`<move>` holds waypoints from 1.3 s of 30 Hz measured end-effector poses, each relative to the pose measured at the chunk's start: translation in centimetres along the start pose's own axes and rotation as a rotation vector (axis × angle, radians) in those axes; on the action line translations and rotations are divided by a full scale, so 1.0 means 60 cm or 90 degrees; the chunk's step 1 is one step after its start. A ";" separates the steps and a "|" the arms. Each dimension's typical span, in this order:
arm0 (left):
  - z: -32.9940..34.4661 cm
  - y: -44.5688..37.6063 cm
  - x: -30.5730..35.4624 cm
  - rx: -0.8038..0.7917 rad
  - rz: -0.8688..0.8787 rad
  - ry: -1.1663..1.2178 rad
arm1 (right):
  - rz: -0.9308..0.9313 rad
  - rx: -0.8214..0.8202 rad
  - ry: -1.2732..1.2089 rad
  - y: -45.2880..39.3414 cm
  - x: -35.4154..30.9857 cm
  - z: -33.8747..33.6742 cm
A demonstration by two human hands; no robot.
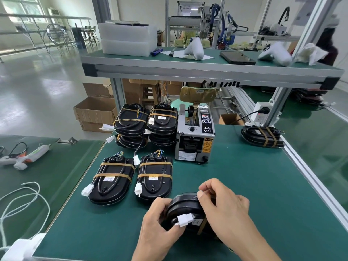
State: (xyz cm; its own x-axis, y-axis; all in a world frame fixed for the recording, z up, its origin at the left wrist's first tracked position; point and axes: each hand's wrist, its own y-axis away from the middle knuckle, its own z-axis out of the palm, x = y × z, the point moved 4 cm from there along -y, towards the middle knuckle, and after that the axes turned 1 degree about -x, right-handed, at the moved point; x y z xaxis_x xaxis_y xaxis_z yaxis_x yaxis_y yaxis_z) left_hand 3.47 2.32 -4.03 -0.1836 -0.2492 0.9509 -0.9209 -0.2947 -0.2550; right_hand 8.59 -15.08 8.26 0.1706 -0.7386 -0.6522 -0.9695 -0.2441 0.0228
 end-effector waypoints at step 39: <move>0.015 0.000 0.045 -0.002 0.127 -0.176 | 0.108 -0.006 -0.307 -0.228 -0.016 -0.016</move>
State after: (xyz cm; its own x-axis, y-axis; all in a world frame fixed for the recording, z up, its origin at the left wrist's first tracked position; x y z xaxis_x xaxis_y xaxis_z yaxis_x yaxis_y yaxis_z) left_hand 3.31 0.83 -1.63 -0.2607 -0.5426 0.7985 -0.8771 -0.2125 -0.4307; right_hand 21.88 -11.64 9.32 -0.0915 -0.3947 -0.9142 -0.9744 -0.1538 0.1640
